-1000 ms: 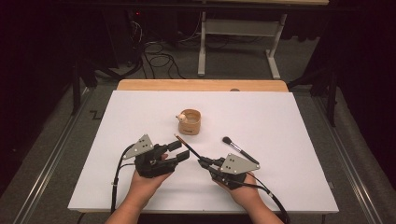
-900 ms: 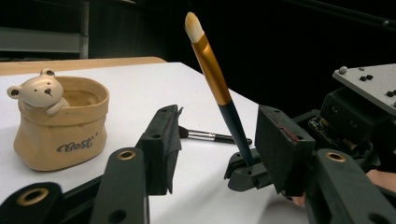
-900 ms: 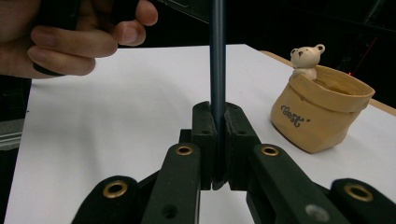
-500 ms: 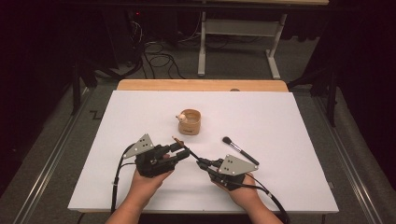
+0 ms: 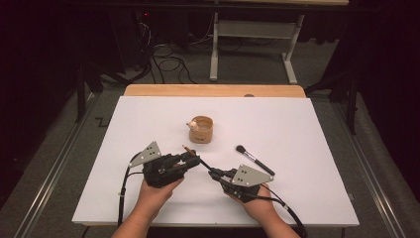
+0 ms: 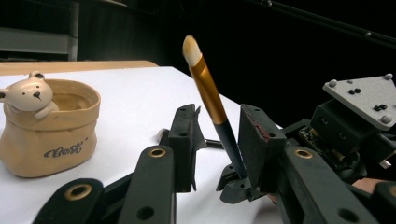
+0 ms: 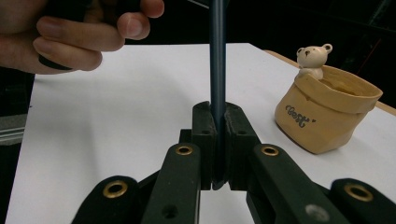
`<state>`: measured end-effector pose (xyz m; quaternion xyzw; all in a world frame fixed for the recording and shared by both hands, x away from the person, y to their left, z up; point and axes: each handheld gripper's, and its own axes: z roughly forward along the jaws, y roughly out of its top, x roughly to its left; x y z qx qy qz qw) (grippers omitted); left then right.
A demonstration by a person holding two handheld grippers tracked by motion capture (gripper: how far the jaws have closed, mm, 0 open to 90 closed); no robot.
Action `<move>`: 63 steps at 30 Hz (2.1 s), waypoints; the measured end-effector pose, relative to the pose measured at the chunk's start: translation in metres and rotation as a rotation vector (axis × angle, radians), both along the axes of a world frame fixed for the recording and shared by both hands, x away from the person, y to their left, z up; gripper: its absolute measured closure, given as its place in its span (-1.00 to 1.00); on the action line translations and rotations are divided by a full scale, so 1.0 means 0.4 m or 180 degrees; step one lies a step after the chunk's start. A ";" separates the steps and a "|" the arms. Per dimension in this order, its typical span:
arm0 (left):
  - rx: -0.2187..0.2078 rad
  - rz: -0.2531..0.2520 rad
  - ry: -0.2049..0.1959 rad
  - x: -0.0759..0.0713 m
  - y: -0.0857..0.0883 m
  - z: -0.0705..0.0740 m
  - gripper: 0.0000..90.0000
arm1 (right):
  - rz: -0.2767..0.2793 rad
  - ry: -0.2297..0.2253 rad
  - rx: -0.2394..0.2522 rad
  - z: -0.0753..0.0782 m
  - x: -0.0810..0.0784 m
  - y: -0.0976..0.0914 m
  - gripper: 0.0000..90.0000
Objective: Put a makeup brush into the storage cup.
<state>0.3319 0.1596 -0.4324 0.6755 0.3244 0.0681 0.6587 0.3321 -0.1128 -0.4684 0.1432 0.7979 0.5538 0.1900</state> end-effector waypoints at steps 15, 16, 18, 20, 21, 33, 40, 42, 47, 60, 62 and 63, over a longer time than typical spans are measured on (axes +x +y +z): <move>-0.0006 -0.0003 -0.0015 -0.002 0.001 0.001 0.67 | 0.0007 0.0025 -0.0012 -0.007 0.001 0.005 0.92; -0.0006 -0.0006 -0.0017 -0.002 0.001 0.001 0.67 | 0.0007 0.0025 -0.0012 -0.007 0.001 0.005 0.92; -0.0002 -0.0016 -0.0043 -0.003 0.000 0.001 0.68 | 0.0024 0.0007 -0.0013 -0.008 0.003 0.006 0.91; -0.0008 -0.0024 -0.0056 -0.004 0.000 0.001 0.70 | 0.0025 -0.0002 -0.0026 -0.009 0.004 0.006 0.91; -0.0011 -0.0032 -0.0061 -0.004 -0.001 0.001 0.71 | 0.0034 -0.0018 -0.0034 -0.009 0.005 0.006 0.91; -0.0008 -0.0112 -0.0097 -0.005 -0.005 0.001 0.79 | -0.0026 0.0040 -0.0088 -0.015 0.011 0.008 0.88; -0.0002 -0.0122 -0.0151 -0.008 -0.006 0.001 0.84 | -0.0059 0.0071 -0.0136 -0.018 0.011 0.010 0.78; 0.0041 -0.0113 -0.0156 -0.008 -0.006 0.000 0.84 | -0.0085 0.0033 -0.0146 -0.018 0.011 0.010 0.64; 0.0043 -0.0083 -0.0162 -0.009 -0.002 0.002 0.84 | -0.0115 0.0069 -0.0133 -0.019 0.011 0.012 0.44; 0.0075 -0.0004 -0.0207 -0.010 0.008 0.000 0.84 | -0.0191 0.0114 -0.0131 -0.016 0.012 0.007 0.27; 0.0105 0.0012 -0.0215 -0.010 0.012 -0.002 0.84 | -0.0185 0.0105 -0.0113 -0.015 0.012 0.007 0.25; 0.0099 0.0030 -0.0216 -0.011 0.013 -0.003 0.84 | -0.0216 0.0128 -0.0122 -0.014 0.010 0.005 0.24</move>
